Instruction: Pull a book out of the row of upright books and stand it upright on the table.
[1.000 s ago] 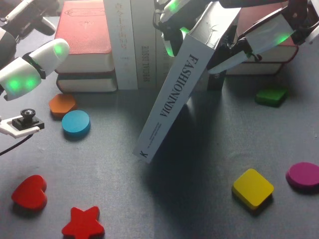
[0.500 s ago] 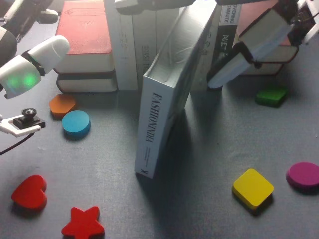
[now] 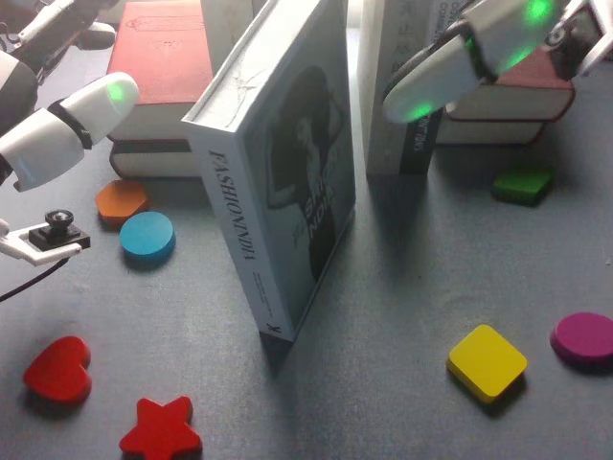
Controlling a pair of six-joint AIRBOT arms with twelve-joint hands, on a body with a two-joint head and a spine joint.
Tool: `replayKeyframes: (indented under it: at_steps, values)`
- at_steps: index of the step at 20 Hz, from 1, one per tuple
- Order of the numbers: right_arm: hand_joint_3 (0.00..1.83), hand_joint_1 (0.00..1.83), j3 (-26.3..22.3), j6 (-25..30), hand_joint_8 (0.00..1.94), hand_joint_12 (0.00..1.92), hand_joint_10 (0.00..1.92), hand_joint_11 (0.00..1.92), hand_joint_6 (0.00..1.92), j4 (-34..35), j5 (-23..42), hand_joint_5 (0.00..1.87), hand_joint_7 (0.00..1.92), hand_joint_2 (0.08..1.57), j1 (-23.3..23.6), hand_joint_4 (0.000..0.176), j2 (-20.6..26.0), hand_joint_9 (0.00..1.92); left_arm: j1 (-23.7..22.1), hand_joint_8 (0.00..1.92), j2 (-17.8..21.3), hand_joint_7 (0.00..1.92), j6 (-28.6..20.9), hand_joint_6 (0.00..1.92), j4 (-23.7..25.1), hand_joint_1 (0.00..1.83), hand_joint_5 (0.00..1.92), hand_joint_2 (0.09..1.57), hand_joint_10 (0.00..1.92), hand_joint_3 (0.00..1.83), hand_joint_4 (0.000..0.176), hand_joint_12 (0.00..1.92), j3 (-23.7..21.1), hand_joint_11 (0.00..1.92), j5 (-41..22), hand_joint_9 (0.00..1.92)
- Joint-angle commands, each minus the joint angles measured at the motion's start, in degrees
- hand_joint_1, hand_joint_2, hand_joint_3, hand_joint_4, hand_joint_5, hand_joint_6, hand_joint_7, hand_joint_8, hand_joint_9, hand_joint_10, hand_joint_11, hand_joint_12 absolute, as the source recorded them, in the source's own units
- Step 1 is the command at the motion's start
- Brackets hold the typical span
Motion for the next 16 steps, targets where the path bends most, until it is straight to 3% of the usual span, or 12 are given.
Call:
replayKeyframes:
  at_steps: [1, 2, 3, 4, 7, 8, 10, 13, 15, 16]
  values:
    - [0.0, 0.31, -0.5, -1.3, 0.0, 0.0, 0.0, 0.0, 0.0, 6.9, 0.9, 0.0, 0.0, 0.96, 1.1, 0.059, 0.7, 0.0, -0.7, 0.0, -0.1, 0.07, -0.5, 0.0, -0.8, 0.49, 0.2, 1.37, 0.01, 0.0, 0.036, 0.96, 0.2, 0.0, -7.0, 0.05]
    - [0.0, 0.43, -0.5, -1.3, 0.0, 0.0, 0.0, 0.0, 0.0, 6.9, 0.9, 0.0, 0.0, 0.94, 1.1, 0.048, 0.7, 0.0, -0.7, 0.0, -0.1, 0.05, -0.5, 0.0, -0.8, 0.49, 0.19, 1.38, 0.0, 0.0, 0.036, 0.8, 0.2, 0.0, -7.0, 0.01]
    - [0.0, 0.46, -1.5, -3.8, 0.0, 0.0, 0.0, 0.0, 0.0, 10.4, 0.9, 0.0, 0.0, 0.92, 1.2, 0.033, 2.8, 0.0, -0.6, 0.0, -0.1, 0.05, -0.5, 0.0, -0.8, 0.47, 0.19, 1.39, 0.0, 0.0, 0.029, 0.73, 0.1, 0.0, -7.1, 0.0]
    - [0.0, 0.45, -2.4, -5.6, 0.0, 0.0, 0.0, 0.0, 0.0, 13.0, 0.9, 0.0, 0.0, 0.92, 1.2, 0.014, 4.8, 0.0, -0.6, 0.0, 0.0, 0.05, -0.5, 0.0, -0.7, 0.46, 0.18, 1.4, 0.0, 0.0, 0.033, 0.67, -0.1, 0.0, -7.3, 0.0]
    - [0.0, 0.44, -4.8, -9.7, 0.0, 0.0, 0.0, 0.0, 0.0, 18.8, 0.9, 0.0, 0.0, 0.98, 1.0, 0.008, 9.5, 0.0, -0.6, 0.0, 0.6, 0.12, -0.5, 0.0, -0.5, 0.35, 0.19, 1.37, 0.02, 0.0, 0.034, 0.9, -1.0, 0.0, -8.4, 0.1]
    - [0.0, 0.45, -4.8, -9.7, 0.0, 0.0, 0.0, 0.0, 0.0, 18.8, 0.9, 0.0, 0.0, 0.98, 1.0, 0.02, 9.5, 0.0, -0.6, 0.0, 0.6, 0.14, -0.5, 0.0, -0.5, 0.31, 0.19, 1.36, 0.03, 0.0, 0.046, 0.99, -1.0, 0.0, -8.4, 0.14]
    - [0.0, 0.52, -5.8, -12.0, 0.0, 0.0, 0.0, 0.0, 0.0, 21.6, 0.8, 0.0, 0.0, 1.04, 0.4, 0.024, 11.4, 0.0, -0.6, 0.0, 0.9, 0.1, -0.3, 0.0, -0.3, 0.29, 0.18, 1.35, 0.01, 0.0, 0.066, 1.0, -1.4, 0.0, -8.8, 0.12]
    - [0.0, 0.61, -6.6, -14.1, 0.0, 0.0, 0.0, 0.0, 0.0, 24.2, 0.5, 0.0, 0.0, 1.11, -0.5, 0.032, 12.8, 0.0, -0.6, 0.0, 1.2, 0.1, -0.1, 0.0, -0.3, 0.33, 0.18, 1.36, 0.0, 0.0, 0.035, 0.99, -1.7, 0.0, -9.2, 0.11]
    - [0.0, 0.61, -7.3, -17.2, 0.0, 0.0, 0.0, 0.0, 0.0, 29.0, 0.9, 0.0, 0.0, 1.14, -2.6, 0.043, 14.0, 0.0, -0.6, 0.01, 1.5, 0.12, 0.0, 0.01, -0.3, 0.31, 0.19, 1.35, 0.01, 0.0, 0.047, 1.0, -2.1, 0.0, -9.6, 0.13]
    - [0.0, 0.6, -7.3, -17.2, 0.0, 0.0, 0.0, 0.0, 0.0, 29.0, 0.9, 0.0, 0.0, 1.16, -2.6, 0.026, 14.0, 0.0, -0.6, 0.0, 1.5, 0.12, 0.0, 0.01, -0.3, 0.29, 0.19, 1.34, 0.01, 0.0, 0.067, 0.99, -2.1, 0.0, -9.6, 0.13]
